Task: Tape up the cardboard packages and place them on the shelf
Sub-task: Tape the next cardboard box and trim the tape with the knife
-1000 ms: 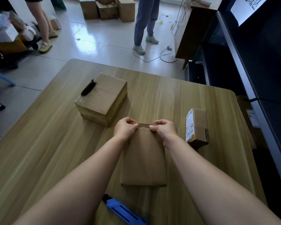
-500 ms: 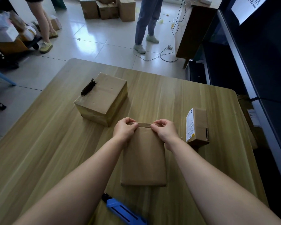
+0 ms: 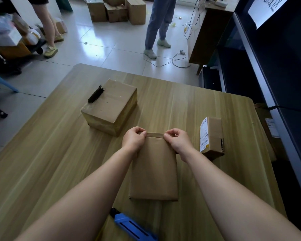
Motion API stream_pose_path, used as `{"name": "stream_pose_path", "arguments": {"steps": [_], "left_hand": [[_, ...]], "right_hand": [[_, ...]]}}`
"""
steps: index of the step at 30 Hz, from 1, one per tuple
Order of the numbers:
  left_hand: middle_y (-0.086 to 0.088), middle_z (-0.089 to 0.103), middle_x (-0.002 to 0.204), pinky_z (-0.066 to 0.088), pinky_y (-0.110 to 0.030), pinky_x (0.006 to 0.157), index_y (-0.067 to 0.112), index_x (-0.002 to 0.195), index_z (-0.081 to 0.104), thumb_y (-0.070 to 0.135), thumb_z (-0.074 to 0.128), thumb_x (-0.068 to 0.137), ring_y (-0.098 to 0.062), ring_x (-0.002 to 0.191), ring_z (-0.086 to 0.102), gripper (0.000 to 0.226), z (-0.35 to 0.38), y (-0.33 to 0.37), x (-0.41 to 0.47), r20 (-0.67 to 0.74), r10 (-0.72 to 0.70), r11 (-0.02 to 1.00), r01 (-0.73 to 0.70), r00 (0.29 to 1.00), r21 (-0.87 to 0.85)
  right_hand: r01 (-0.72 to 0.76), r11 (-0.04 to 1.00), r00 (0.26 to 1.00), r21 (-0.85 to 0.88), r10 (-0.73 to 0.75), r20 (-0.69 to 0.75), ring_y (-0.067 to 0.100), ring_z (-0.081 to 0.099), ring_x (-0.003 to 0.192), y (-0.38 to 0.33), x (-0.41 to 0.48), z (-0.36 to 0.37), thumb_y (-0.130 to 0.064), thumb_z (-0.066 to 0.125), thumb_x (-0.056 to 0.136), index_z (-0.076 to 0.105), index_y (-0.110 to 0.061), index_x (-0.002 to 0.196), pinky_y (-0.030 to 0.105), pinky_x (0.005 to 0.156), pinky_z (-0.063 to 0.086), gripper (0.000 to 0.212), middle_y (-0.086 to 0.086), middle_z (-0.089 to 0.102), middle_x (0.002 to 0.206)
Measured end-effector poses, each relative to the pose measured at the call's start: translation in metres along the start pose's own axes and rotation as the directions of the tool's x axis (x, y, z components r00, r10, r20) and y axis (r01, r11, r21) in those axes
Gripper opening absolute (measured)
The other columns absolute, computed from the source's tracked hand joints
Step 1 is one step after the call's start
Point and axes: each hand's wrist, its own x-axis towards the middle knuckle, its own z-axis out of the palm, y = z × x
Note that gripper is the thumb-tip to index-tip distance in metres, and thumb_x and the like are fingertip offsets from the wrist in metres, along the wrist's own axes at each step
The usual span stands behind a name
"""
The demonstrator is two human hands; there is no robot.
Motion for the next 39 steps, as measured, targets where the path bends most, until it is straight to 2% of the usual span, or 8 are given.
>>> {"name": "stream_pose_path", "arguments": {"steps": [8, 15, 18, 24, 26, 29, 31, 39], "left_hand": [[-0.003, 0.069, 0.097, 0.051, -0.035, 0.087, 0.015, 0.093, 0.070, 0.026, 0.061, 0.092, -0.023, 0.098, 0.061, 0.014, 0.000, 0.002, -0.001, 0.000, 0.016, 1.000, -0.016, 1.000, 0.023], [-0.002, 0.065, 0.114, 0.048, -0.032, 0.097, 0.019, 0.111, 0.066, 0.023, 0.059, 0.094, -0.017, 0.102, 0.058, 0.019, -0.007, 0.006, -0.005, 0.095, -0.047, 0.991, 0.058, 0.994, -0.121], [-0.005, 0.055, 0.135, 0.041, -0.037, 0.108, 0.018, 0.136, 0.053, 0.024, 0.054, 0.096, -0.020, 0.122, 0.053, 0.040, -0.014, 0.006, -0.008, 0.121, -0.064, 0.980, 0.085, 0.991, -0.178], [-0.004, 0.054, 0.135, 0.041, -0.038, 0.104, 0.014, 0.137, 0.051, 0.027, 0.048, 0.100, -0.026, 0.124, 0.051, 0.039, -0.029, 0.011, -0.020, 0.120, -0.089, 0.978, 0.110, 0.989, -0.177], [-0.007, 0.056, 0.132, 0.041, -0.040, 0.105, 0.013, 0.133, 0.054, 0.027, 0.047, 0.100, -0.029, 0.126, 0.049, 0.036, -0.039, 0.013, -0.024, 0.117, -0.096, 0.975, 0.117, 0.988, -0.188], [-0.006, 0.059, 0.119, 0.048, -0.029, 0.077, 0.015, 0.122, 0.061, 0.028, 0.049, 0.099, -0.017, 0.095, 0.056, 0.028, -0.057, 0.011, -0.029, 0.100, -0.092, 0.976, 0.109, 0.991, -0.188], [-0.004, 0.058, 0.107, 0.036, -0.026, 0.062, 0.018, 0.115, 0.063, 0.029, 0.050, 0.099, -0.011, 0.076, 0.045, 0.023, -0.072, 0.005, -0.032, 0.094, -0.097, 0.979, 0.112, 0.991, -0.171], [-0.004, 0.056, 0.098, 0.031, -0.024, 0.056, 0.020, 0.103, 0.062, 0.026, 0.051, 0.099, -0.013, 0.073, 0.043, 0.014, -0.140, -0.039, -0.066, 0.065, -0.125, 0.985, 0.132, 0.990, -0.113]], "right_hand": [[0.093, 0.912, 0.993, -0.400, -0.112, -0.023, 0.022, 0.060, 0.105, -0.013, -0.008, -0.003, -0.035, 0.064, 0.092, 0.064, -0.024, 0.099, 0.025, 0.077, 0.040, 0.013, -0.001, 0.067, 0.109], [-0.091, 0.992, 0.995, -0.093, 0.094, 0.031, 0.023, 0.060, 0.086, -0.010, -0.006, -0.003, -0.050, 0.067, 0.086, 0.068, -0.019, 0.086, 0.040, 0.079, 0.055, 0.031, -0.003, 0.064, 0.081], [-0.188, 0.978, 0.982, 0.085, 0.187, 0.019, 0.033, 0.059, 0.115, -0.015, -0.010, -0.007, -0.052, 0.043, 0.100, 0.063, -0.004, 0.117, 0.050, 0.101, 0.046, 0.055, 0.008, 0.067, 0.113], [-0.055, 0.998, 0.992, 0.012, 0.057, -0.117, 0.030, 0.057, 0.110, -0.036, -0.019, -0.009, -0.051, 0.035, 0.102, 0.063, 0.000, 0.114, 0.041, 0.098, 0.042, 0.060, 0.013, 0.066, 0.113], [0.018, 0.999, 0.992, -0.033, -0.022, -0.128, 0.030, 0.059, 0.099, -0.044, -0.024, -0.004, -0.052, 0.038, 0.101, 0.067, -0.007, 0.097, 0.040, 0.089, 0.046, 0.053, 0.008, 0.065, 0.093], [0.116, 0.984, 0.981, -0.137, -0.135, -0.140, 0.027, 0.053, 0.078, -0.058, -0.034, 0.008, -0.048, 0.045, 0.100, 0.052, -0.016, 0.067, 0.035, 0.068, 0.039, 0.046, -0.001, 0.054, 0.069], [0.181, 0.959, 0.970, -0.217, -0.210, -0.120, 0.024, 0.057, 0.082, -0.066, -0.045, 0.017, -0.045, 0.050, 0.098, 0.058, -0.019, 0.075, 0.031, 0.069, 0.041, 0.037, -0.001, 0.063, 0.079], [0.421, 0.867, 0.905, -0.265, -0.382, 0.189, 0.020, 0.065, 0.090, -0.090, -0.098, 0.071, -0.036, 0.063, 0.091, 0.073, -0.020, 0.094, 0.037, 0.084, 0.053, 0.019, -0.002, 0.071, 0.090]]}}
